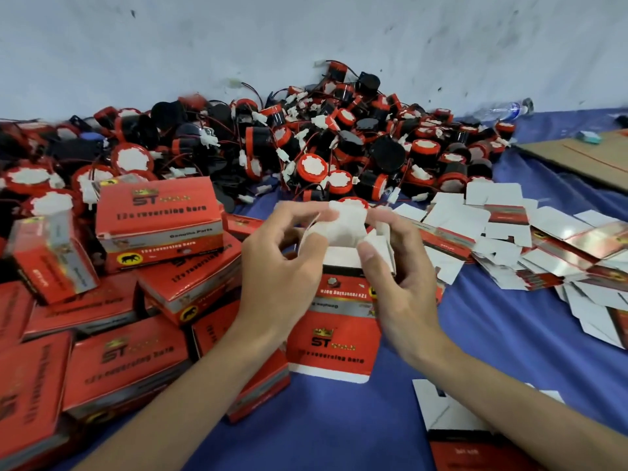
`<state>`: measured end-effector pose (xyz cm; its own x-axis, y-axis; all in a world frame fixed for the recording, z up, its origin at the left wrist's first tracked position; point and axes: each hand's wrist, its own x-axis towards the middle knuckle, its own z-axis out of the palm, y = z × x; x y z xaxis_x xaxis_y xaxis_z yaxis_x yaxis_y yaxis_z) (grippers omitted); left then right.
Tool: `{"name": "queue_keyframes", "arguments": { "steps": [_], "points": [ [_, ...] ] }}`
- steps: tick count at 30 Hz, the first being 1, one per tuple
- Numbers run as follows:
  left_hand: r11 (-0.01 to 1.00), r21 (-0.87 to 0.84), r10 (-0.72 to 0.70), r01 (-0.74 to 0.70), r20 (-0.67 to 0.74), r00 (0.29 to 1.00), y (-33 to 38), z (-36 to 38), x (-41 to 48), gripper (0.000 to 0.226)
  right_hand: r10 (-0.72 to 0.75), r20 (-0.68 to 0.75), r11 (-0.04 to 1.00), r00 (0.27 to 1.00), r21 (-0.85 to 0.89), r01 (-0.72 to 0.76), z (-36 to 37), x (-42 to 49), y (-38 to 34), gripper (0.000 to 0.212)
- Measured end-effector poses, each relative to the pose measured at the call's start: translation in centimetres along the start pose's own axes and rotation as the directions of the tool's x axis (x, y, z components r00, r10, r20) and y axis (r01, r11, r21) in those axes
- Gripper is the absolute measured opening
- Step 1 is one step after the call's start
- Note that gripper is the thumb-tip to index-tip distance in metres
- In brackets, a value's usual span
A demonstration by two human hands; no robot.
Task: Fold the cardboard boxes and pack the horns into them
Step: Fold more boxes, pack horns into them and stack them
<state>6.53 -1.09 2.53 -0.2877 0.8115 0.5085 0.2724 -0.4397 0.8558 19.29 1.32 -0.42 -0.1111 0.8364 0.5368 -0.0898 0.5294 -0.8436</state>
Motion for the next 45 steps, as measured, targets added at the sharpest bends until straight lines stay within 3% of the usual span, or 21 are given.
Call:
{"name": "queue_keyframes", "arguments": {
  "steps": [3, 7, 10, 15, 18, 21, 27, 30, 33, 37, 42, 45],
  "points": [
    [0.999, 0.034, 0.01, -0.012, 0.036, 0.999, 0.0, 0.2, -0.1, 0.029, -0.037, -0.073, 0.998, 0.997, -0.06, 0.033, -0.2, 0.5, -0.4, 0.037],
    [0.999, -0.041, -0.019, 0.027, 0.181, 0.983, 0.2, 0.1, -0.1, 0.028, -0.134, -0.107, 0.982, 0.985, -0.146, 0.117, -0.2, 0.6, -0.6, 0.03],
    [0.996, 0.028, 0.075, -0.084, 0.239, 0.968, 0.4, 0.1, -0.3, 0.032, -0.161, -0.102, 0.978, 0.982, -0.149, 0.145, -0.6, 0.9, -0.8, 0.024],
    [0.961, 0.211, 0.163, -0.179, 0.089, 0.983, 0.1, 0.1, -0.2, 0.031, -0.12, -0.049, 0.992, 0.992, -0.039, 0.118, -0.5, 0.6, -0.3, 0.024],
    [0.964, 0.212, 0.171, -0.159, -0.039, 0.984, -0.1, -0.3, -0.2, 0.032, -0.055, 0.121, 0.997, 0.991, 0.062, 0.048, 0.1, -0.3, 0.2, 0.028],
    [0.99, 0.123, 0.09, -0.072, -0.154, 0.984, -0.4, -0.4, 0.1, 0.028, -0.058, 0.276, 0.995, 0.96, 0.09, 0.034, 0.2, -0.4, 0.3, 0.031],
    [0.998, 0.05, 0.049, -0.042, -0.144, 0.988, -0.9, -0.1, 0.3, 0.039, -0.165, 0.127, 0.973, 0.978, -0.139, 0.182, 0.0, -0.1, -0.4, 0.019],
    [0.994, 0.083, 0.077, -0.065, -0.148, 0.986, -0.7, -0.1, 0.4, 0.031, -0.211, 0.104, 0.971, 0.972, -0.088, 0.221, 0.0, 0.2, -0.7, 0.022],
    [0.988, 0.106, 0.127, -0.113, -0.136, 0.983, -0.3, -0.2, 0.3, 0.026, -0.168, 0.086, 0.986, 0.982, 0.015, 0.167, -0.2, 0.4, -0.9, 0.028],
    [0.998, -0.023, 0.058, -0.06, -0.084, 0.995, 0.1, -0.2, 0.3, 0.021, -0.229, 0.092, 0.969, 0.969, -0.07, 0.236, -0.4, 0.5, -1.0, 0.005],
    [0.992, -0.041, 0.126, -0.12, 0.216, 0.968, 0.2, 0.2, 0.0, 0.035, -0.29, 0.002, 0.951, 0.957, -0.11, 0.289, -1.3, 1.6, -1.4, 0.007],
    [0.987, 0.012, 0.151, -0.16, 0.27, 0.951, 0.0, 0.2, 0.3, 0.039, -0.269, -0.016, 0.958, 0.963, -0.106, 0.266, -1.6, 1.8, -1.4, 0.012]
  ]
}}
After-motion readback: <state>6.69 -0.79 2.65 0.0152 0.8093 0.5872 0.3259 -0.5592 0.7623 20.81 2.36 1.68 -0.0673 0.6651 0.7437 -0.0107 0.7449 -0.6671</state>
